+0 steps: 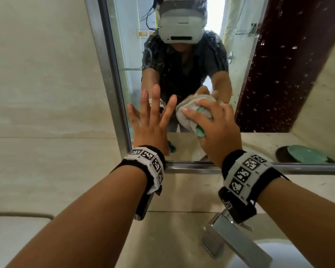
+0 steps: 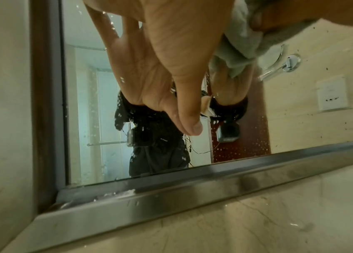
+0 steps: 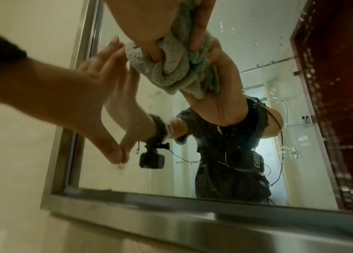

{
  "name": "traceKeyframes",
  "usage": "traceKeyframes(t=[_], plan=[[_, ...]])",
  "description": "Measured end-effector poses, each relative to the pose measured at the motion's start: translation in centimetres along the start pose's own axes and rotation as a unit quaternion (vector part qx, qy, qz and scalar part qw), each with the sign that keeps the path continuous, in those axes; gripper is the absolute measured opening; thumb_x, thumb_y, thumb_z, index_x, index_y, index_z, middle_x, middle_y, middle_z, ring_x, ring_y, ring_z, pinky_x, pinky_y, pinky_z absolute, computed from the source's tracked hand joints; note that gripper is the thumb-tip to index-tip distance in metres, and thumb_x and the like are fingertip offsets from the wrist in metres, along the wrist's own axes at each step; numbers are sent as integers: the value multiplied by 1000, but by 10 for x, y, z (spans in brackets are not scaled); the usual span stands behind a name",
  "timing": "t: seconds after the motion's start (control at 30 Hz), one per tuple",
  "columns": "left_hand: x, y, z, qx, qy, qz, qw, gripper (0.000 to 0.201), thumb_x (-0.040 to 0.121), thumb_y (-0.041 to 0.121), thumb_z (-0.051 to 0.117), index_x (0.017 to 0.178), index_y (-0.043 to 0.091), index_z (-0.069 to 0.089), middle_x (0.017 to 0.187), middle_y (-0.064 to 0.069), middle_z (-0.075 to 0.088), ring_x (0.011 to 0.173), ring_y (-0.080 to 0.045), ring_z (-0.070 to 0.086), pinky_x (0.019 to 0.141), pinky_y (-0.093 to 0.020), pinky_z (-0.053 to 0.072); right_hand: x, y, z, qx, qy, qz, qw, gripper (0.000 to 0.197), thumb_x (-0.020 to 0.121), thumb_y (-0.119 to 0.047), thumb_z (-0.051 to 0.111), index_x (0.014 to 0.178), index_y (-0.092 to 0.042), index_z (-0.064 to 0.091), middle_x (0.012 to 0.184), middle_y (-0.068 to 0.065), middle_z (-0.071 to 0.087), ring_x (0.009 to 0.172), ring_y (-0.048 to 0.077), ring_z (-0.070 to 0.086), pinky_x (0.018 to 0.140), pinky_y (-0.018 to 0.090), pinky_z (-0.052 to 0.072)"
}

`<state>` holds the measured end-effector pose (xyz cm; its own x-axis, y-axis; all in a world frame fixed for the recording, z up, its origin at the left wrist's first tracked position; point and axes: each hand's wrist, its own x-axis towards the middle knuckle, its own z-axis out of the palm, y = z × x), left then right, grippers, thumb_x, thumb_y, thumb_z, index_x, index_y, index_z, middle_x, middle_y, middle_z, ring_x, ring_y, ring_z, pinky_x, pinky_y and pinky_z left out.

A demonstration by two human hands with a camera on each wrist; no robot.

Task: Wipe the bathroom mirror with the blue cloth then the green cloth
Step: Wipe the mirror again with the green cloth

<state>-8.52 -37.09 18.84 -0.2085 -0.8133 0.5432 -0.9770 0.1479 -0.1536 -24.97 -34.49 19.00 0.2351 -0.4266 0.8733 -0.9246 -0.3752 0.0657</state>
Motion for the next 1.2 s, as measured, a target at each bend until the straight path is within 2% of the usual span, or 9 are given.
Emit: traceKeyframes(t=[0.07, 0.17, 0.3, 0.5, 0.67, 0.87, 0.93, 1.03, 1.2], plan=[[0, 0, 0, 1, 0, 5, 1000, 145, 59, 61, 78, 134, 27, -42, 137, -17, -47, 135, -41, -30, 107, -65, -11, 2, -5, 3, 2, 22, 19, 1000, 38, 83, -24, 55, 121, -23, 62, 121, 8, 52, 101, 26, 39, 70, 24, 42], [0, -1, 2, 6, 3, 9, 1000, 146, 59, 63, 77, 134, 26, -43, 137, -18, -47, 135, -43, -28, 106, -65, -11, -20, -10, 18, -20, 4, -15, 1000, 34, 83, -25, 58, 117, -22, 65, 114, 10, 56, 95, 31, 43, 62, 30, 50], [-1, 0, 1, 14, 7, 0, 1000, 144, 60, 65, 75, 134, 26, -42, 134, -16, -53, 132, -41, -33, 107, -64, -11, -65, -8, 24, -65, -111, -119, 984, 50, 57, -11, 82, 104, -24, 69, 102, 7, 63, 87, 31, 51, 54, 35, 54], [-9, -2, -17, 15, -9, 16, 1000, 131, 66, 63, 72, 141, 31, -30, 143, -12, -40, 134, -37, -30, 109, -61, -12, -74, 35, -2, -70, -183, -118, 974, 65, 43, -5, 87, 101, -27, 69, 102, 7, 56, 83, 35, 57, 54, 38, 56], [18, -7, -71, 1, 49, 19, 999, 103, 69, 70, 61, 149, 31, 10, 151, -5, -10, 139, -28, -9, 108, -58, -13, -12, 58, -49, -45, -89, -66, 993, 56, 51, -6, 83, 104, -22, 69, 106, 8, 57, 92, 30, 44, 59, 36, 53], [86, -5, -164, -12, 143, 61, 988, 113, 69, 70, 62, 151, 30, -5, 156, -6, -21, 139, -22, -26, 106, -53, -24, 96, 77, -110, -14, -38, 18, 999, 61, 61, 1, 79, 113, -28, 65, 115, 4, 48, 98, 29, 38, 59, 38, 53], [105, -3, -194, -7, 159, 67, 985, 118, 68, 70, 63, 150, 30, -11, 155, -8, -24, 140, -25, -26, 105, -53, -25, 140, 80, -136, 2, -11, 66, 998, 54, 72, -1, 73, 117, -28, 63, 120, 8, 48, 105, 33, 39, 73, 43, 52], [130, -2, -231, 10, 165, 67, 984, 124, 68, 71, 64, 147, 28, -21, 152, -9, -31, 140, -29, -28, 107, -56, -20, 200, 85, -167, 25, 34, 109, 993, 48, 81, -6, 64, 123, -28, 59, 123, 9, 43, 110, 32, 37, 93, 35, 39], [164, -3, -270, 13, 161, 65, 985, 130, 66, 69, 67, 146, 21, -24, 152, -8, -32, 140, -28, -28, 110, -53, -15, 241, 83, -182, 32, 55, 128, 990, 50, 81, -5, 63, 124, -29, 57, 121, 7, 42, 107, 30, 37, 95, 37, 41]])
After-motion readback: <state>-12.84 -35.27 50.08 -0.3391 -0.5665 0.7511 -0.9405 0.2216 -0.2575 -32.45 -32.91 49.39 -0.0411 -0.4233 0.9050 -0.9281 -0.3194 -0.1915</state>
